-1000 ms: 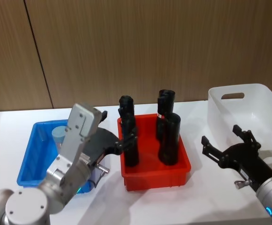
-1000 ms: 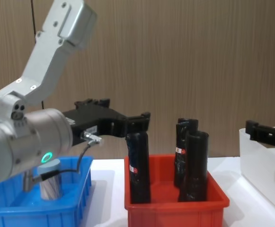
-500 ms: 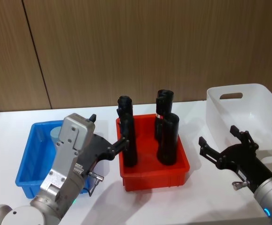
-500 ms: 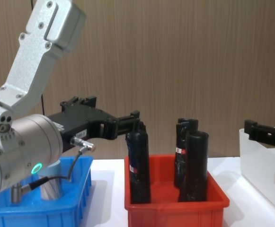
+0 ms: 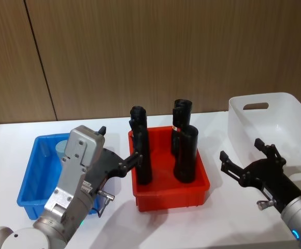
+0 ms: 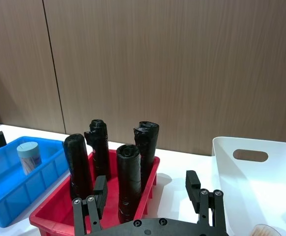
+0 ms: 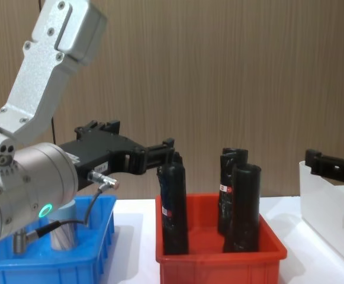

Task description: Pick the cotton swabs from the blue box and place them into the white box.

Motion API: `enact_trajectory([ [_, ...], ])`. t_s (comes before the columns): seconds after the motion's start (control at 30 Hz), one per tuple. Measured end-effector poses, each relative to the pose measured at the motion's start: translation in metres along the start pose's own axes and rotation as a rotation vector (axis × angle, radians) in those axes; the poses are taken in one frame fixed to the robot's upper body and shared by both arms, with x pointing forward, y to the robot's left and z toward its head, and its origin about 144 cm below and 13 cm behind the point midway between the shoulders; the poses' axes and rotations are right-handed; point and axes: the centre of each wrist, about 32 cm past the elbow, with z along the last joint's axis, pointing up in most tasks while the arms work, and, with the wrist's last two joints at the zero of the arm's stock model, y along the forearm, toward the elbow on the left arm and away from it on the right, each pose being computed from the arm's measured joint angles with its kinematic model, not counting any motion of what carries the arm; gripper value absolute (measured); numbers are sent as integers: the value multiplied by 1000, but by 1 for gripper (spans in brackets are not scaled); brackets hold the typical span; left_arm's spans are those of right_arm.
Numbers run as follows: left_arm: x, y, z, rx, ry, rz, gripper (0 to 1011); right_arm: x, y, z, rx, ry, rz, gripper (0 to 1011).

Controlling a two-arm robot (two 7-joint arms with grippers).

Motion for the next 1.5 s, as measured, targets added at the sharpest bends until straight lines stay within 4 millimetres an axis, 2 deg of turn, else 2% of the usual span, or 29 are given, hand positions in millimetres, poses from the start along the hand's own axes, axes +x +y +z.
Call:
enact_trajectory([
  [0.43,0,0,0,1,0,0,1004,10,17,-3,-14,-21,45,1001],
  [0.87,0,0,0,1,1,0,1004,30,55,-8,-29,-39,128,1001],
  [1.5,0,0,0,1,0,0,1004,54,110,-28,-21,6,288,1001],
])
